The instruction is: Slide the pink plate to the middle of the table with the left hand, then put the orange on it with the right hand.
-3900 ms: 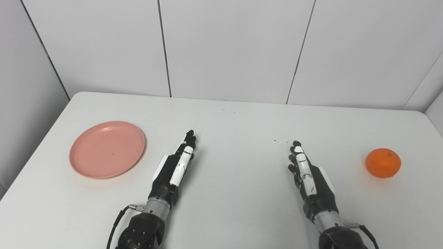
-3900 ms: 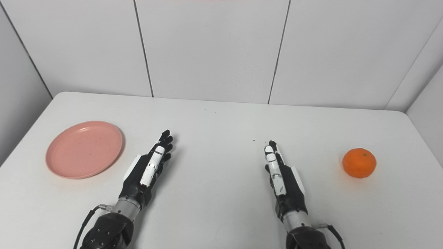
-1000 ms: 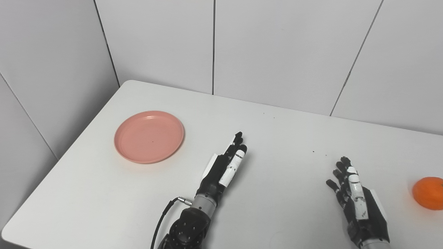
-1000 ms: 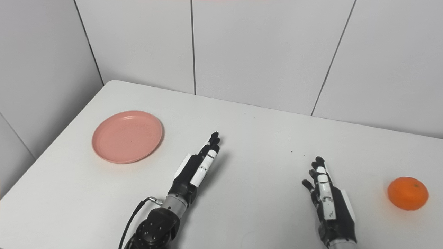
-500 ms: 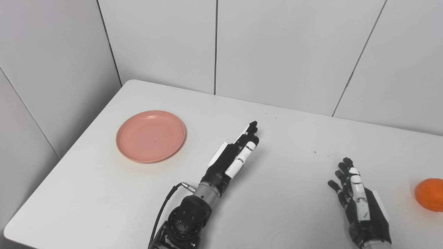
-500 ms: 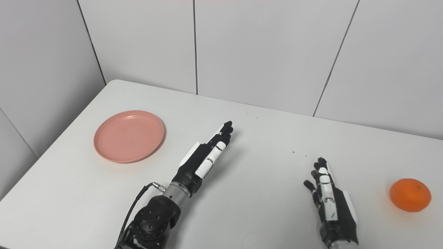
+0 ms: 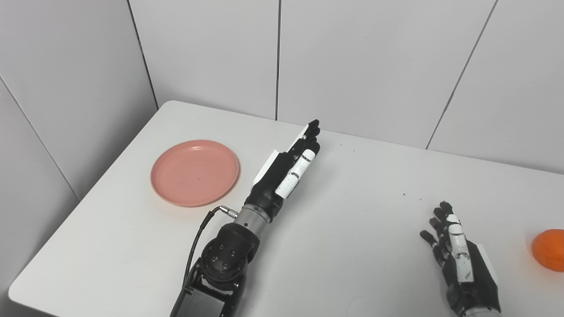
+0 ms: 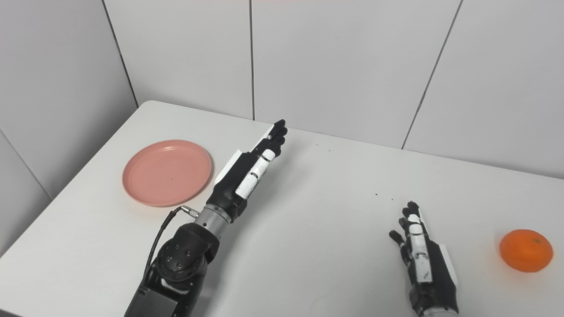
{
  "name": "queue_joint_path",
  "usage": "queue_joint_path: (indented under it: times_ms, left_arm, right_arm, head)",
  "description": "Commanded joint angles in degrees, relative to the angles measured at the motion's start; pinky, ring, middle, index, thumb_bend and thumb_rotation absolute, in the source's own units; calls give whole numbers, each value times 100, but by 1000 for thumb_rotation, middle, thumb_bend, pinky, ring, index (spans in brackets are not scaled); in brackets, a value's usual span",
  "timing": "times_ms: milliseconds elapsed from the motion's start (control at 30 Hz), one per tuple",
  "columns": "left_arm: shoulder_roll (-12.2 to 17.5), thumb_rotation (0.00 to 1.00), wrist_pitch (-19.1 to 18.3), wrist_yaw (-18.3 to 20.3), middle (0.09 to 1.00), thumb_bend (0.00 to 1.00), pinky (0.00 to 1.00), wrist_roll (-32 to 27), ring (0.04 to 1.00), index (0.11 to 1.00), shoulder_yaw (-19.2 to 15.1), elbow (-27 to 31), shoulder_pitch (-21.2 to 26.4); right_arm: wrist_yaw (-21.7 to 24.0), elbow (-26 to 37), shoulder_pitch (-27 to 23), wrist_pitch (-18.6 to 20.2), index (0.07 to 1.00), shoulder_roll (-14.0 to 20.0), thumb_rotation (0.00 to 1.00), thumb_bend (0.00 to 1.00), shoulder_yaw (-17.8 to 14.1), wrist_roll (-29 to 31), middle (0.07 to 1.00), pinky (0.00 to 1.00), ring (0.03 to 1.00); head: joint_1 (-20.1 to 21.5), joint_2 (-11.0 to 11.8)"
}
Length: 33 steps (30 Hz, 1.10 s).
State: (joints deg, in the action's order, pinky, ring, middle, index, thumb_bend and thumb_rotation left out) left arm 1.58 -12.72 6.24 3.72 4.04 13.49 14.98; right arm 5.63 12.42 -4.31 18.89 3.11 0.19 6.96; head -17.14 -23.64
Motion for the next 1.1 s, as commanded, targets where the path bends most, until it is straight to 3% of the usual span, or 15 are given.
queue_joint_path:
  times_ms: [0,333,700,800,1067]
  left_arm:
    - [38,1000,6,-45,1000,459,1000,-156,1000,1000,-135,302,309]
    - [241,1000,-7,-261,970,450,984,-355,955,964,-758,459,501]
    - [645,1000,470,-455,949,469,961,-495,944,937,-1336,172,577]
    - [721,1000,417,-541,957,421,952,-548,938,939,-1484,191,628]
    - [970,1000,325,-783,946,418,937,-561,933,938,-1861,238,733]
  right_arm:
    - [18,13,-82,-76,1000,-1,1000,198,-20,50,1000,1000,1000]
    - [12,83,-62,41,1000,33,1000,202,11,-4,1000,1000,1000]
    - [-21,146,-60,193,1000,18,1000,197,15,-8,1000,1000,1000]
    - [-2,153,-49,161,1000,31,1000,190,11,3,1000,1000,1000]
    - [9,159,-33,98,1000,22,1000,178,14,11,1000,1000,1000]
  head:
    - [2,-16]
    - [-37,-12]
    - [-72,32]
    - [-87,39]
    - [-109,50]
